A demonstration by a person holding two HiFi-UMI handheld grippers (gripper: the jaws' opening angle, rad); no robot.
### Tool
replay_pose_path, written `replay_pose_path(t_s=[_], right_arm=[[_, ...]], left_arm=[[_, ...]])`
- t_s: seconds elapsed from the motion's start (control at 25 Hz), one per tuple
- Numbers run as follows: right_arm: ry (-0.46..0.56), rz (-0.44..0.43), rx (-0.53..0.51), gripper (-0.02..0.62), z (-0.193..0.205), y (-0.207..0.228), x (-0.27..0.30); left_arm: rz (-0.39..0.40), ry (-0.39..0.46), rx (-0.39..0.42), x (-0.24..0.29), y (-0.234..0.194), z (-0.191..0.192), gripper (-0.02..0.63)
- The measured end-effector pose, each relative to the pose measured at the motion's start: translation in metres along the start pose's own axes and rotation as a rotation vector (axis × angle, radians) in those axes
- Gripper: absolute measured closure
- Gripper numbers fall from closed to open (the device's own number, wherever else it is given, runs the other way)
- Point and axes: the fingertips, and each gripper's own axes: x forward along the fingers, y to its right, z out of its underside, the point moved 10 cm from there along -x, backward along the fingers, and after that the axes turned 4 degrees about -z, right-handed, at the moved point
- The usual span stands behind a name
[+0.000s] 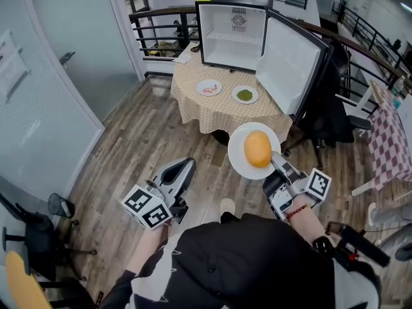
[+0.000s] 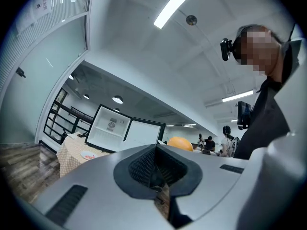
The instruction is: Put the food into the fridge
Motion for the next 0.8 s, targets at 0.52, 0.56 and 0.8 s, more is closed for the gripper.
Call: replay_pose_path(t_s=[0.52,0.56,0.8], right_arm=[[-0.002,0.005,0.045,0.563,-0.053,0.048,0.102],[0.002,0.004,0.041,0.563,-0.06,0.05,0.111],[0.037,0.007,0.045,0.563,-0.101,0.066,0.159]], left_arm=[[-0.004,0.034,-0.007,0.072,-0.083,-0.009,0.592],[0.001,0.032,-0.009,0.081,-0.091,-0.011,0.592],[0.024,0.008,-0.007,0.134,-0.135,-0.023,0.592]])
